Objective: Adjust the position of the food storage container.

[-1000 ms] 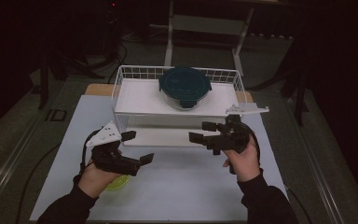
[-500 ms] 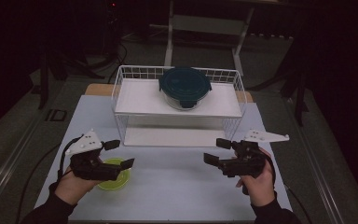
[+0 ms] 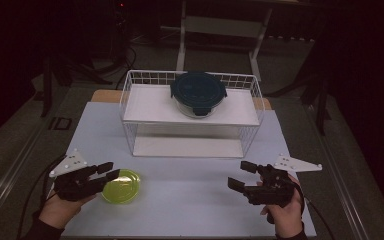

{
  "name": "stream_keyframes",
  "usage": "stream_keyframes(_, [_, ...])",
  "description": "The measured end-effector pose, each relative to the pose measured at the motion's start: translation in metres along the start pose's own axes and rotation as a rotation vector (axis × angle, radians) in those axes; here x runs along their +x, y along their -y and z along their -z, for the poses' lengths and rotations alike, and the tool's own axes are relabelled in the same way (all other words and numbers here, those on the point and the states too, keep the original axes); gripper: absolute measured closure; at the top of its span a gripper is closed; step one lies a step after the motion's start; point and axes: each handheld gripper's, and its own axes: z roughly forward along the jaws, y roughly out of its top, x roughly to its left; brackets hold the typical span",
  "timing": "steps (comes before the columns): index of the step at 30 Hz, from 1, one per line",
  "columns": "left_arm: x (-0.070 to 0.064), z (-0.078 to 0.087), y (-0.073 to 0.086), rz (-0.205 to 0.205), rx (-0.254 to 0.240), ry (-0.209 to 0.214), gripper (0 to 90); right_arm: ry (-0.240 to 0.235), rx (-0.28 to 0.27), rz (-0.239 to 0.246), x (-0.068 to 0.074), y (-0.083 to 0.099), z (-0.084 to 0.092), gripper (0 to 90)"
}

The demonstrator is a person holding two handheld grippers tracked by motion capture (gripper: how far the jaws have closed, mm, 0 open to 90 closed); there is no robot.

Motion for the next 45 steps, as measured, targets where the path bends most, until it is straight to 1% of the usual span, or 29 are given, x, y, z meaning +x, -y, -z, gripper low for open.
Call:
stream_keyframes(4, [0.008, 0.004, 0.011, 0.005, 0.027, -0.022, 76.3, 0.012, -0.001, -0.008, -0.003, 0.007, 0.004, 15.8])
stream_keyframes(6, [0.012, 0.005, 0.018, 0.01, 0.043, -0.045, 80.1, 0.022, 0.002, -0.007, -0.005, 0.011, 0.005, 15.8])
stream_keyframes(7, [0.015, 0.006, 0.021, 0.013, 0.051, -0.044, 82.2, 0.024, 0.002, -0.011, -0.005, 0.012, 0.006, 15.8])
stream_keyframes(8, [0.017, 0.006, 0.024, 0.014, 0.059, -0.052, 84.5, 0.025, 0.004, -0.016, -0.006, 0.014, 0.006, 15.8])
stream_keyframes(9, [0.019, 0.007, 0.027, 0.015, 0.071, -0.073, 86.2, 0.029, 0.006, -0.016, -0.007, 0.015, 0.007, 15.8])
stream_keyframes(11, [0.025, 0.008, 0.033, 0.019, 0.093, -0.088, 87.6, 0.032, 0.005, -0.02, -0.008, 0.018, 0.007, 15.8])
stream_keyframes(13, [0.03, 0.007, 0.041, 0.019, 0.125, -0.116, 87.9, 0.032, 0.007, -0.029, -0.01, 0.021, 0.008, 15.8])
stream_keyframes(15, [0.037, 0.007, 0.049, 0.036, 0.145, -0.129, 88.2, 0.034, 0.009, -0.035, -0.011, 0.023, 0.008, 15.8])
stream_keyframes(17, [0.042, 0.006, 0.057, 0.042, 0.172, -0.149, 88.5, 0.035, 0.012, -0.04, -0.012, 0.024, 0.008, 15.8])
stream_keyframes(18, [0.045, 0.005, 0.061, 0.045, 0.185, -0.15, 88.6, 0.036, 0.011, -0.042, -0.012, 0.024, 0.009, 15.9])
stream_keyframes(19, [0.046, 0.004, 0.066, 0.041, 0.193, -0.16, 88.7, 0.036, 0.009, -0.044, -0.013, 0.024, 0.009, 15.9])
stream_keyframes(20, [0.047, 0.002, 0.07, 0.042, 0.206, -0.149, 88.8, 0.034, 0.006, -0.046, -0.013, 0.024, 0.009, 15.9])
stream_keyframes(22, [0.046, -0.002, 0.077, 0.041, 0.229, -0.143, 88.8, 0.036, 0.003, -0.046, -0.014, 0.023, 0.009, 15.9])
stream_keyframes(24, [0.045, -0.006, 0.081, 0.047, 0.241, -0.117, 88.9, 0.035, 0.001, -0.049, -0.014, 0.022, 0.009, 16.0])
stream_keyframes(25, [0.044, -0.009, 0.083, 0.045, 0.25, -0.11, 88.9, 0.035, 0.001, -0.049, -0.014, 0.022, 0.009, 16.0])
stream_keyframes(26, [0.043, -0.011, 0.084, 0.031, 0.253, -0.11, 88.9, 0.037, 0.001, -0.048, -0.014, 0.022, 0.009, 16.0])
stream_keyframes(27, [0.042, -0.013, 0.085, 0.027, 0.255, -0.097, 88.9, 0.036, 0.004, -0.048, -0.014, 0.022, 0.009, 16.0])
stream_keyframes(28, [0.042, -0.013, 0.085, 0.027, 0.255, -0.097, 88.9, 0.036, 0.004, -0.048, -0.014, 0.022, 0.009, 16.0])
stream_keyframes(30, [0.037, -0.02, 0.086, -0.016, 0.26, -0.07, 88.9, 0.036, 0.002, -0.061, -0.017, 0.024, 0.008, 16.1])
stream_keyframes(31, [0.037, -0.02, 0.086, -0.016, 0.26, -0.07, 88.9, 0.036, 0.002, -0.061, -0.017, 0.024, 0.008, 16.1])
stream_keyframes(32, [0.034, -0.025, 0.086, -0.022, 0.269, -0.054, 88.9, 0.036, 0.004, -0.072, -0.018, 0.025, 0.007, 16.1])
stream_keyframes(33, [0.034, -0.025, 0.086, -0.022, 0.269, -0.054, 88.9, 0.036, 0.004, -0.072, -0.018, 0.025, 0.007, 16.1])
stream_keyframes(34, [0.033, -0.03, 0.085, -0.033, 0.283, -0.049, 88.9, 0.035, 0.008, -0.075, -0.018, 0.026, 0.007, 16.1])
stream_keyframes(37, [0.032, -0.034, 0.085, -0.031, 0.285, -0.036, 88.9, 0.035, 0.014, -0.073, -0.018, 0.027, 0.006, 16.1])
stream_keyframes(39, [0.031, -0.036, 0.084, -0.037, 0.287, -0.042, 88.9, 0.035, 0.014, -0.071, -0.018, 0.028, 0.006, 16.1])
stream_keyframes(40, [0.031, -0.037, 0.083, -0.024, 0.279, -0.025, 88.9, 0.033, 0.013, -0.073, -0.018, 0.028, 0.006, 16.1])
stream_keyframes(41, [0.031, -0.037, 0.083, -0.024, 0.279, -0.025, 88.9, 0.033, 0.013, -0.073, -0.018, 0.028, 0.006, 16.1])
stream_keyframes(42, [0.029, -0.041, 0.082, -0.036, 0.29, -0.027, 88.9, 0.036, 0.011, -0.072, -0.018, 0.027, 0.006, 16.1])
stream_keyframes(45, [0.026, -0.045, 0.08, -0.043, 0.299, -0.021, 88.9, 0.033, 0.01, -0.073, -0.018, 0.027, 0.006, 16.1])
